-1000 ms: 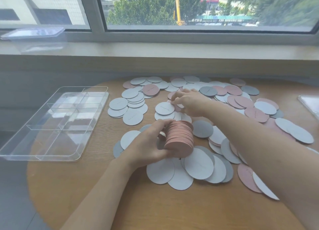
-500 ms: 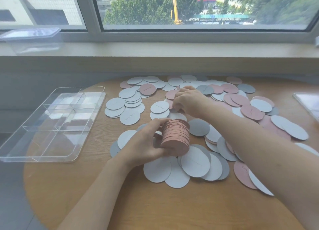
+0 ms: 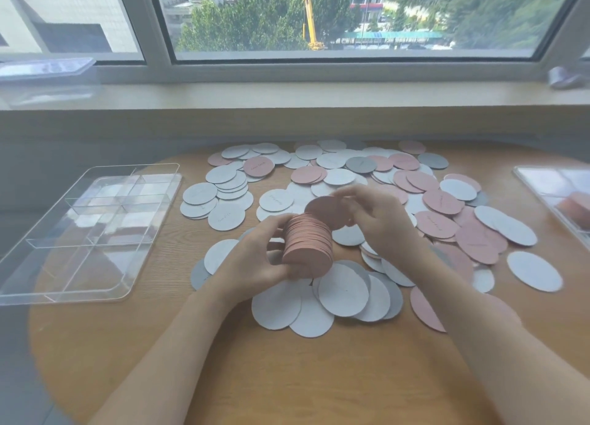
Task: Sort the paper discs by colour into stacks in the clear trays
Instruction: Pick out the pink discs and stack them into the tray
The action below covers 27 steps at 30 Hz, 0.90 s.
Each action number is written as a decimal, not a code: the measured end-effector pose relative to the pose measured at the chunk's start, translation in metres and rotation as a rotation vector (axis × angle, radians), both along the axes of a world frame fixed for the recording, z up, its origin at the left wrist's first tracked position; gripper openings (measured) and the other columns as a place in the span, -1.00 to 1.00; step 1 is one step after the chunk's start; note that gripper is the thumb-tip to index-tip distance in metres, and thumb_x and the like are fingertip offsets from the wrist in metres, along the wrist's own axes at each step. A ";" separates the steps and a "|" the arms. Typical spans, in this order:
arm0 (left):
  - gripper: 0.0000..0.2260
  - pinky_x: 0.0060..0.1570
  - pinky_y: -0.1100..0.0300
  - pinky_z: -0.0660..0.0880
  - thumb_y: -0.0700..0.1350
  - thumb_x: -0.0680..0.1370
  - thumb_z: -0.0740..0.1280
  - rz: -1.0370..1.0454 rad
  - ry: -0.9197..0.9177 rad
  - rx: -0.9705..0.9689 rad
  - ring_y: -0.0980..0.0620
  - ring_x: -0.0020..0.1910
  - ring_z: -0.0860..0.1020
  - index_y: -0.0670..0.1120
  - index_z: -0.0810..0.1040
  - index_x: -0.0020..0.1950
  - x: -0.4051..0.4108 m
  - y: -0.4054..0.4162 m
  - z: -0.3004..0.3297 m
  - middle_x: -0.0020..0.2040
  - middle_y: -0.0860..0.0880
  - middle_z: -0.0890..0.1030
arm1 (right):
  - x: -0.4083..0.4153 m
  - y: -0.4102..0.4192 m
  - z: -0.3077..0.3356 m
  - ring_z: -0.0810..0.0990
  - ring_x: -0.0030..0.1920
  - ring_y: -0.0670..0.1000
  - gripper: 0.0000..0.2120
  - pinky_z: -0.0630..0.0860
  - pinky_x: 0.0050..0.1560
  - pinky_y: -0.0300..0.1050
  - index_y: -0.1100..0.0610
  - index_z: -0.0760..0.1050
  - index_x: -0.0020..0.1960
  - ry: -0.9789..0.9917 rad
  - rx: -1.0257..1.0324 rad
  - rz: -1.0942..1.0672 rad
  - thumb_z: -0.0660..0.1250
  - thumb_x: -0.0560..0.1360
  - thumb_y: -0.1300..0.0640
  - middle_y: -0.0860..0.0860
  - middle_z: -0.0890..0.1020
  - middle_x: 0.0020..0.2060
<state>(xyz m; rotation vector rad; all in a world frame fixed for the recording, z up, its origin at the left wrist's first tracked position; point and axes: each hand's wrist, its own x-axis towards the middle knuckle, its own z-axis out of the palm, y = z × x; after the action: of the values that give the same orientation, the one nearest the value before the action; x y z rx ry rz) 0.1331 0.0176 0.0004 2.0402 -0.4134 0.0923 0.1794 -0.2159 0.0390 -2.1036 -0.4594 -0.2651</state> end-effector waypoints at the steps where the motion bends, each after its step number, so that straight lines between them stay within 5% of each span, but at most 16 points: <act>1: -0.31 0.19 0.21 0.54 -0.13 0.36 0.62 -0.001 0.006 -0.007 0.19 0.27 0.51 0.09 0.42 0.42 0.000 -0.001 -0.001 0.21 0.25 0.56 | -0.003 0.000 -0.003 0.63 -0.27 -0.05 -0.76 0.51 -0.15 -0.23 -0.17 0.58 0.02 0.036 0.026 -0.006 0.27 0.62 0.17 -0.08 0.67 -0.18; 5: -0.25 0.25 0.13 0.52 -0.06 0.38 0.60 -0.020 0.015 0.000 0.13 0.30 0.50 0.00 0.36 0.50 0.003 -0.004 -0.005 0.31 0.11 0.51 | -0.012 0.004 -0.019 0.56 0.10 -0.24 -0.77 0.44 0.18 -0.20 -0.06 0.57 0.24 0.143 -0.039 0.098 0.22 0.64 0.02 -0.18 0.64 0.09; 9: -0.16 0.31 0.27 0.40 -0.03 0.44 0.55 -0.032 -0.075 0.170 0.18 0.41 0.36 -0.04 0.18 0.61 0.006 -0.003 -0.007 0.46 0.07 0.34 | -0.017 0.015 -0.031 0.29 0.46 -0.07 -0.30 0.19 0.46 -0.14 0.05 0.19 0.57 0.181 -0.246 0.190 0.03 0.56 -0.32 -0.03 0.37 0.47; 13: -0.10 0.52 0.26 0.03 0.29 0.48 0.27 -0.010 -0.146 0.443 0.18 0.59 -0.01 -0.01 -0.11 0.65 0.007 -0.001 -0.008 0.64 0.10 -0.02 | -0.023 0.018 -0.031 0.18 0.50 -0.02 -0.27 0.06 0.42 -0.24 0.07 0.00 0.61 0.164 -0.297 0.187 -0.02 0.57 -0.31 0.02 0.26 0.52; 16: -0.08 0.48 0.21 0.09 0.36 0.45 0.14 -0.022 -0.102 0.512 0.12 0.55 0.09 0.04 -0.25 0.63 0.004 -0.006 -0.006 0.63 0.10 0.03 | -0.025 0.021 -0.034 0.14 0.52 -0.04 -0.26 0.04 0.47 -0.16 0.03 -0.04 0.62 0.154 -0.291 0.179 -0.12 0.56 -0.34 0.00 0.24 0.53; 20: -0.03 0.44 0.19 0.17 0.37 0.44 0.22 0.010 -0.068 0.516 0.05 0.53 0.16 0.07 -0.30 0.62 0.001 -0.011 -0.007 0.59 0.08 0.14 | -0.026 0.023 -0.040 0.06 0.56 -0.07 -0.07 -0.01 0.54 0.00 0.02 -0.07 0.62 0.131 -0.299 0.155 -0.31 0.43 -0.51 -0.04 0.15 0.57; 24: -0.02 0.30 0.18 0.28 0.35 0.44 0.29 0.048 -0.083 0.477 0.02 0.39 0.33 0.03 -0.19 0.64 0.001 -0.014 -0.009 0.43 0.06 0.32 | -0.029 0.023 -0.037 -0.07 0.57 -0.15 -0.11 -0.07 0.56 -0.06 -0.02 -0.17 0.62 0.204 -0.241 0.197 -0.18 0.45 -0.50 -0.12 -0.03 0.60; 27: -0.01 0.41 0.07 0.27 0.39 0.40 0.19 0.035 -0.072 0.471 -0.01 0.47 0.25 0.04 -0.25 0.63 0.001 -0.016 -0.010 0.49 0.04 0.24 | -0.033 0.023 -0.034 -0.15 0.55 -0.21 -0.05 -0.14 0.54 -0.17 0.00 -0.28 0.61 0.189 -0.335 0.225 -0.02 0.45 -0.49 -0.12 -0.15 0.60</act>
<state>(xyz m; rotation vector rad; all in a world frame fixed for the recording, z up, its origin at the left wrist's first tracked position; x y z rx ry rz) 0.1343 0.0016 -0.0091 2.5141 -0.4774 0.0969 0.1461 -0.1927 0.0050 -2.3468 -0.6563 0.1513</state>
